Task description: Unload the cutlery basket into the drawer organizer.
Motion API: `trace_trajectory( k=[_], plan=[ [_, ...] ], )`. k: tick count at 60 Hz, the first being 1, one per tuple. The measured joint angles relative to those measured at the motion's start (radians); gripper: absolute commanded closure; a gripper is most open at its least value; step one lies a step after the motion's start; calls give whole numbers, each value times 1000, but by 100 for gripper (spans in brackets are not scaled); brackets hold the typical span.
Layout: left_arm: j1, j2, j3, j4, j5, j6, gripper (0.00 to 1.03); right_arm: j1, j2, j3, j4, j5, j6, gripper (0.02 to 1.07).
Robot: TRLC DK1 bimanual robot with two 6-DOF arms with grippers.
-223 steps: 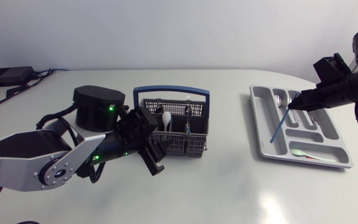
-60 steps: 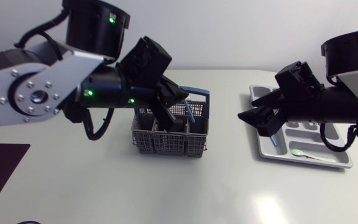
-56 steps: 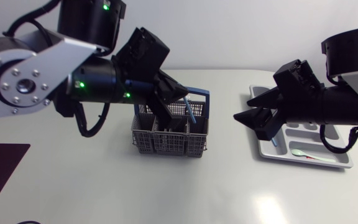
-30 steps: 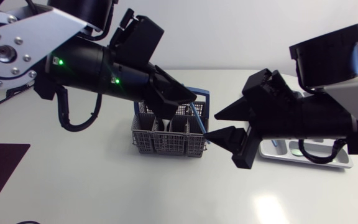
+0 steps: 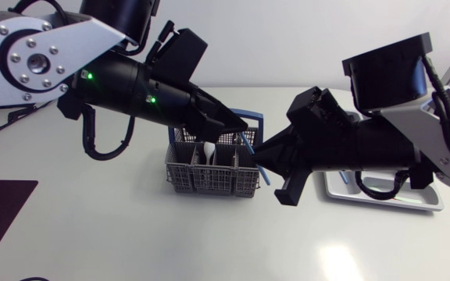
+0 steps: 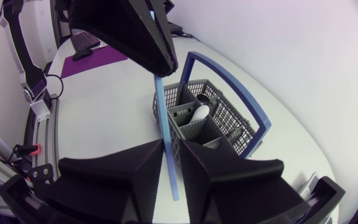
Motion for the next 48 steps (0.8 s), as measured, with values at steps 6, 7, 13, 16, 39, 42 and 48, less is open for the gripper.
trace_trajectory(
  k=[6, 7, 13, 16, 39, 42, 48],
  plan=[
    [3, 1, 3, 0, 5, -4, 89, 6, 3, 0, 0, -4, 0, 96],
    [5, 1, 4, -1, 8, -5, 85, 7, 4, 0, 0, -4, 0, 96],
    [13, 1, 10, -4, 23, -19, 55, 12, 4, 0, -2, -7, 0, 96],
    [19, 1, 17, -4, 24, -26, 39, 13, 4, 0, -3, -8, 0, 96],
    [150, -9, 54, 58, 26, -71, 18, -82, -66, -69, -53, -41, -1, 96],
    [170, -14, 54, 60, 26, -71, 18, -129, -80, -69, -61, -54, -1, 96],
    [206, -24, 54, 61, 26, -66, 18, -253, -91, -69, -63, -80, -2, 96]
  ],
)
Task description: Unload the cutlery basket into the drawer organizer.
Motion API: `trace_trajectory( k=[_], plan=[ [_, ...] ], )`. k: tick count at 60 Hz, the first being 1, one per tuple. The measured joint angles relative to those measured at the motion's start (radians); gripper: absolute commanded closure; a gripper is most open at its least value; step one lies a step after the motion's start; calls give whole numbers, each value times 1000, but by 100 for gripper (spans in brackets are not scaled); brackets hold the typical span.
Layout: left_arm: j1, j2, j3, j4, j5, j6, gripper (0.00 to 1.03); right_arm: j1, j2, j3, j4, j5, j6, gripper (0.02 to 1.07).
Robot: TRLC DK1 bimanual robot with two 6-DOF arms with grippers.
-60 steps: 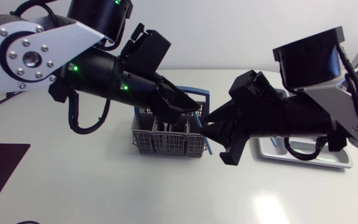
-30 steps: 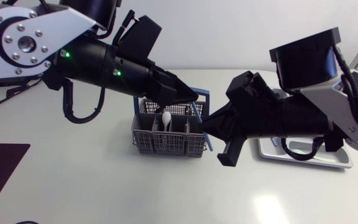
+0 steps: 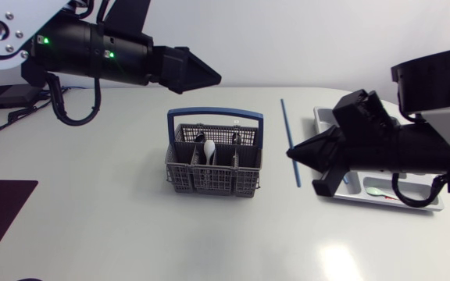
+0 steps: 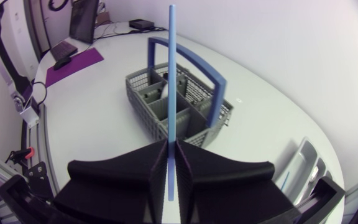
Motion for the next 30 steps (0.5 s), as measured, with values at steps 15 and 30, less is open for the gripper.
trace_trajectory(
  k=[15, 30],
  plan=[
    [21, -32, -80, 3, -107, 99, 18, -311, 106, 12, 4, -32, -2, 96],
    [-33, -37, -239, 72, -275, 198, 18, -483, 351, 105, 50, -16, 26, 96]
  ],
)
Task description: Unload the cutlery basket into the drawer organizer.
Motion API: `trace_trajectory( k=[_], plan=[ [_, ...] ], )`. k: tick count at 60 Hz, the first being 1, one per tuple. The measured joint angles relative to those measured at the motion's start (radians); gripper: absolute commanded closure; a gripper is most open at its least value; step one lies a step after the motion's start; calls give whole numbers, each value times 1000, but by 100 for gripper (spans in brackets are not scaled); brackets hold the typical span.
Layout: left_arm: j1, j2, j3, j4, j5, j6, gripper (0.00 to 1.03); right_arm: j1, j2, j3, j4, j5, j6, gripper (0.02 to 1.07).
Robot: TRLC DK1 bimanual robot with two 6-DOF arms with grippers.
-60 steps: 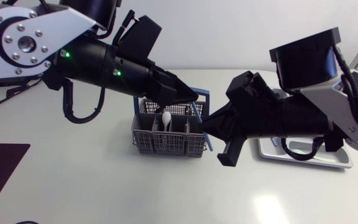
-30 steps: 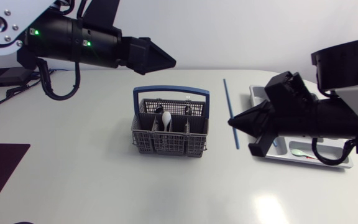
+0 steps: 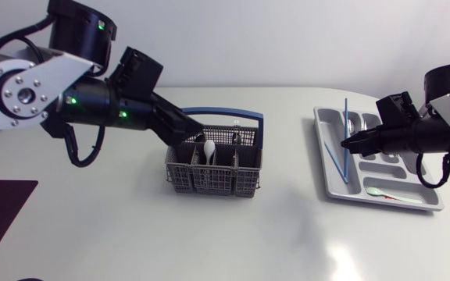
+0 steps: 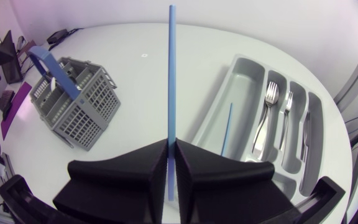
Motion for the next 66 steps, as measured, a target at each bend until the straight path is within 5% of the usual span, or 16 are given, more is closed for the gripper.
trace_trajectory(
  k=[12, 40, 45, 54, 66],
  plan=[
    [-57, -6, -105, 96, -88, 55, 18, -39, 187, 90, 13, 52, 56, 96],
    [-64, -2, -201, 224, -124, 133, 18, -28, 488, 262, 17, 153, 138, 93],
    [-63, 2, -210, 241, -127, 141, 18, -21, 505, 268, 17, 172, 138, 82],
    [-61, 16, -221, 255, -127, 154, 18, -15, 510, 269, 18, 180, 141, 45],
    [-49, 27, -221, 268, -127, 163, 18, 24, 378, 193, 50, 187, 140, 38]
  ],
)
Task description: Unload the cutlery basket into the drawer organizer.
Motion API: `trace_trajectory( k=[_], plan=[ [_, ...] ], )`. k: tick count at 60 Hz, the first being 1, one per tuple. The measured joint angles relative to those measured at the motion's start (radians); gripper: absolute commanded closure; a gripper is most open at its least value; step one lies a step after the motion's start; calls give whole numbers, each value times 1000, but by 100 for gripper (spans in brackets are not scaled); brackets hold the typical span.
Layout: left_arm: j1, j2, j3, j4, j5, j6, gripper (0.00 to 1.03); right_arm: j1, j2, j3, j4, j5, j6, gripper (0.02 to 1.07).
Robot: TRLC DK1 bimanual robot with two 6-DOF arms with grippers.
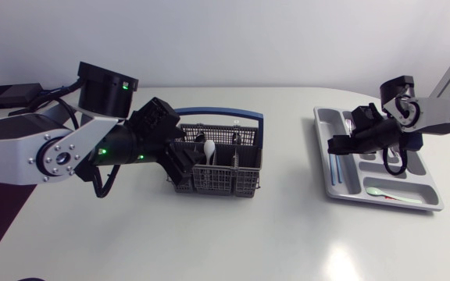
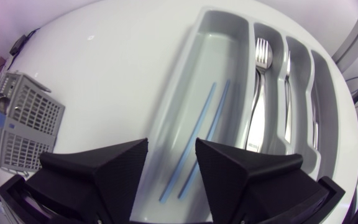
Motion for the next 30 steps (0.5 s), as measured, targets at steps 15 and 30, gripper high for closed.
trace_trajectory(
  k=[15, 30],
  plan=[
    [6, 35, -1, 18, -3, 6, 18, 170, -321, -83, -23, -33, 2, 38],
    [-14, 88, -1, 58, -11, 5, 18, 356, -456, -146, -42, -51, 28, 38]
  ],
)
